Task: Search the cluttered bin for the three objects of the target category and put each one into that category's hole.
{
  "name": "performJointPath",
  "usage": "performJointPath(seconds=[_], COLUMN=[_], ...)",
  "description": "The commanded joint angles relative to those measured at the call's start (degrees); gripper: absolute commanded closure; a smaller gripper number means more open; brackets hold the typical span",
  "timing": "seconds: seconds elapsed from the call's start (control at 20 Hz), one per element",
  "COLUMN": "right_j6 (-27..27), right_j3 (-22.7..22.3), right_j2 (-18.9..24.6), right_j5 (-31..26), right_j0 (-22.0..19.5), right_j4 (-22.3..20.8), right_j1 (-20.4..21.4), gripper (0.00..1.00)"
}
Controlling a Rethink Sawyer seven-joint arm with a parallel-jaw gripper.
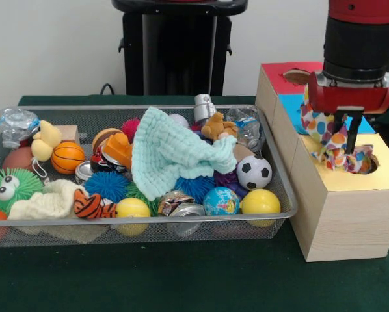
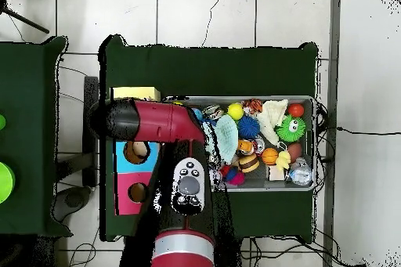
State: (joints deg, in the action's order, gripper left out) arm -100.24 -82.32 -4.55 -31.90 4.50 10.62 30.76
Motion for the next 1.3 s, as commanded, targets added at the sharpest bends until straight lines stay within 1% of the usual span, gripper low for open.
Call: performJointPath(seconds=[0.05, 0.2, 0.35, 0.45, 0.7, 0.85, 1.0, 1.15, 1.3], right_j6=[-19.33, -19.65, -19.39, -19.93, -21.53, -22.05, -20.78, -19.64, -19.58], right_j3=[11.23, 12.51, 13.20, 13.06, 10.85, 9.40, 7.02, 2.98, -1.38], right_j2=[-3.40, -3.85, -3.45, -3.97, -4.55, -5.20, -4.35, -5.12, -5.62], right_j5=[1.10, 3.74, 4.74, 4.80, 5.34, 4.04, 1.18, -2.90, -4.33], right_j0=[1.28, 1.50, 1.42, 2.03, 3.84, 4.89, 4.47, 4.83, 5.64], right_j4=[4.17, 5.54, 7.07, 7.60, 8.88, 9.28, 9.71, 9.02, 8.80], right_j1=[-10.76, -13.10, -14.77, -14.95, -14.21, -13.03, -10.93, -6.44, -3.09], gripper=[1.00, 1.00, 1.00, 1.00, 1.00, 1.00, 1.00, 1.00, 1.00])
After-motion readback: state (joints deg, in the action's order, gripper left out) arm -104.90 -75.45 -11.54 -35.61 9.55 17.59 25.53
